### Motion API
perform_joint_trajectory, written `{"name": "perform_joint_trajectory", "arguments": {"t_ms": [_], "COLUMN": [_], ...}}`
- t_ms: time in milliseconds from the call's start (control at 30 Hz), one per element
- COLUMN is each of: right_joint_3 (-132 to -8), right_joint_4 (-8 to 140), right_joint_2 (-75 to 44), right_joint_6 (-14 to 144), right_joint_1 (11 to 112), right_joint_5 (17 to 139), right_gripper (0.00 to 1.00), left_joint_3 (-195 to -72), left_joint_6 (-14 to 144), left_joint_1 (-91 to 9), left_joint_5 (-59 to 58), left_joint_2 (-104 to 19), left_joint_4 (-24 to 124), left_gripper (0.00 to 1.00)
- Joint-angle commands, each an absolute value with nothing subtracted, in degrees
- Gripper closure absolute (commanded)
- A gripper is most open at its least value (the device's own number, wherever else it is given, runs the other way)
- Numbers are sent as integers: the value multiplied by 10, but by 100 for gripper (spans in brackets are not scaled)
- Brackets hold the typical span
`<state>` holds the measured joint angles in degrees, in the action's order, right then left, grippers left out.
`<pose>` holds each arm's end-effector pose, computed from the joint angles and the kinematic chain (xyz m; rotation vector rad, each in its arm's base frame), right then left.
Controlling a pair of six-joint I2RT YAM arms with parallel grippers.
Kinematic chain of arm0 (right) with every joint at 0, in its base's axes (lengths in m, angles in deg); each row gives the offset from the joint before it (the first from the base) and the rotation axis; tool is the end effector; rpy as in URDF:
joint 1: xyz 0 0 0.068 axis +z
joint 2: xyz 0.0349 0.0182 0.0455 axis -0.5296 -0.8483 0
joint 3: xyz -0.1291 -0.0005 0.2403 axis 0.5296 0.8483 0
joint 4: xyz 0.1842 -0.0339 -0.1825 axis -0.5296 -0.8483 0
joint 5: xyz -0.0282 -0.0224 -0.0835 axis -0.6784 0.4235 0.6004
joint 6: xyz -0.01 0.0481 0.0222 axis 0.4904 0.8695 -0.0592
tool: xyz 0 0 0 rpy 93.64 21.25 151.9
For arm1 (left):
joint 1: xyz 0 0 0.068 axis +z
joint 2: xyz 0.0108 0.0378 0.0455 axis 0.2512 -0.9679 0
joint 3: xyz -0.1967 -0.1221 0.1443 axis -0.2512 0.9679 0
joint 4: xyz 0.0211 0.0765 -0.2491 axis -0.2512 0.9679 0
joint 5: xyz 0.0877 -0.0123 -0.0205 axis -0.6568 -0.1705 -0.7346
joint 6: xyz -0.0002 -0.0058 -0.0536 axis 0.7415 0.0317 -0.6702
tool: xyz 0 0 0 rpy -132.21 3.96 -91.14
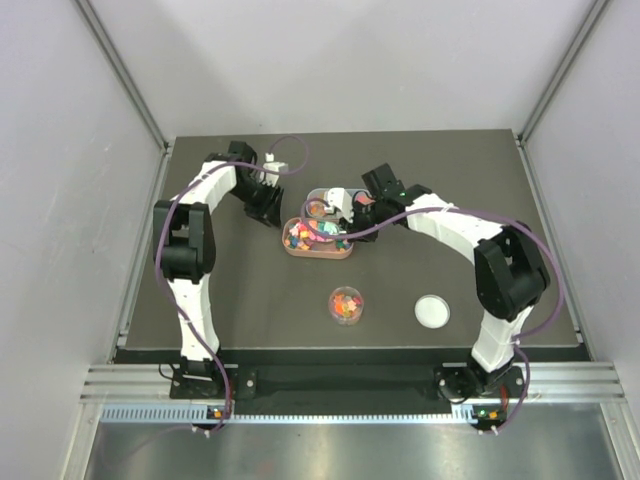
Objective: Pack the candies
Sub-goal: Scoop the fake candies from the storage box, then place the fake candies in the packing bottle.
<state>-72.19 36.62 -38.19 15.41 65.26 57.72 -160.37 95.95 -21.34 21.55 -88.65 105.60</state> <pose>0.3149 0.2267 0.2283 -1.6668 1.8257 0.5509 0.4270 -0.0691 0.1956 0.7149 2.6749 -0.7139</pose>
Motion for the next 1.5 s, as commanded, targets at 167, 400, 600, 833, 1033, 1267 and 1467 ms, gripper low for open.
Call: {"name": "perform_joint_trajectory", "arguments": {"t_ms": [167,400,600,833,1033,1267,1467], "right_joint_3": [-725,-716,-702,-699,-633,-584,-534], "right_joint_4": [424,468,459,352,224,186,188], "right_joint_2": [-322,-312,-275,-224,-112,-20,9], "right_joint_6": [165,199,154,74,-34,-66,-93], "right_joint_1": [595,569,570,568,565,588,614], "right_joint_5": [492,447,466,486,522,550,573], "right_gripper": [100,100,100,100,100,100,100], "left_joint_3": [-1626,-1635,-1644,-1680,-1693,-1687,-1677], "left_joint_6": [985,987,970,951,936,930,930], "left_joint_1": [-211,-210,-207,-206,-201,-199,-199], "left_joint_5": [202,190,207,226,253,267,271], "left_joint_2": [-882,-889,-902,-928,-935,-942,-937], "left_joint_4": [1096,1096,1079,1065,1053,1041,1045], "left_gripper": [53,53,53,53,53,53,53]}}
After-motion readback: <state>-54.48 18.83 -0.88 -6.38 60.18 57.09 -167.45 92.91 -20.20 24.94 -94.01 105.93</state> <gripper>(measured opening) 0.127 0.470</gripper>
